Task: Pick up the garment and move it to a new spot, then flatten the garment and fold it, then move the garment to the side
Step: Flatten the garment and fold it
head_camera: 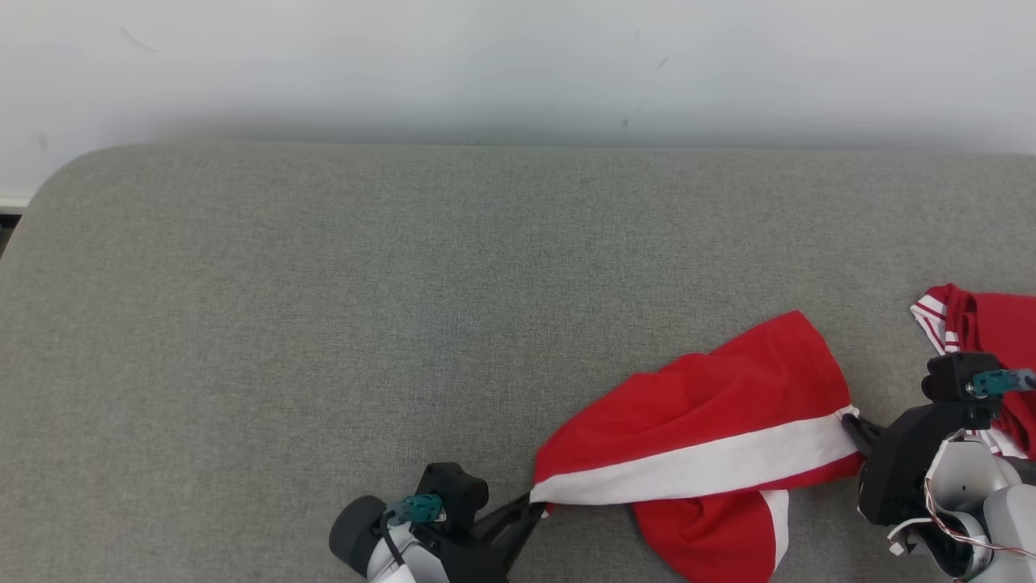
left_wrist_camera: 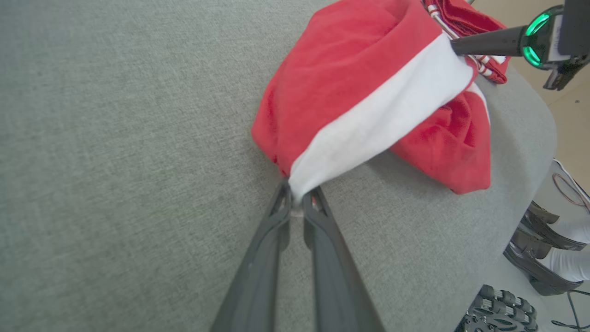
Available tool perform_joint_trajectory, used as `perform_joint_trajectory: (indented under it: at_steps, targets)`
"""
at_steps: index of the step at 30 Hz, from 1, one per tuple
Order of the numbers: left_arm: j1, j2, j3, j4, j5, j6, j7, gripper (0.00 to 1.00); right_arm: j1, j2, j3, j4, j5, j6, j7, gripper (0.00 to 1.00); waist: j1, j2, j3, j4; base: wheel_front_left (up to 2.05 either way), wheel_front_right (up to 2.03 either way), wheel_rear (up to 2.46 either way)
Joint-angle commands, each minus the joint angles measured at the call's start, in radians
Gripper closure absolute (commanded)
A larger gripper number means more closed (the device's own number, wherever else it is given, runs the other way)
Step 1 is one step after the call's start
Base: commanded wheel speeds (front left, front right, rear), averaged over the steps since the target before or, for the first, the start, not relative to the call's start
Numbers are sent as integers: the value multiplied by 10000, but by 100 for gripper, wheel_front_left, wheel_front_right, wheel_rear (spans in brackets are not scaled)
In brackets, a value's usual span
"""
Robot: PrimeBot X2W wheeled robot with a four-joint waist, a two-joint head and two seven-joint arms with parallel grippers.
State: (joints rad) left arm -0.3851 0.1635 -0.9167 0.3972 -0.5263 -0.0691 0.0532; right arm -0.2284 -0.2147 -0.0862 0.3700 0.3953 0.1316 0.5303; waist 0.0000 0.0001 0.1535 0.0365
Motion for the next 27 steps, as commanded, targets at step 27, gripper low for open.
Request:
perform_joint_trajectory:
  at_steps: [27]
  targets:
    - [-2234,1641,639,-1577,979,479,323,100,-773,174,-111,-2080,989,-21,-1989,100,0,-1,-753,-172,0,0,0]
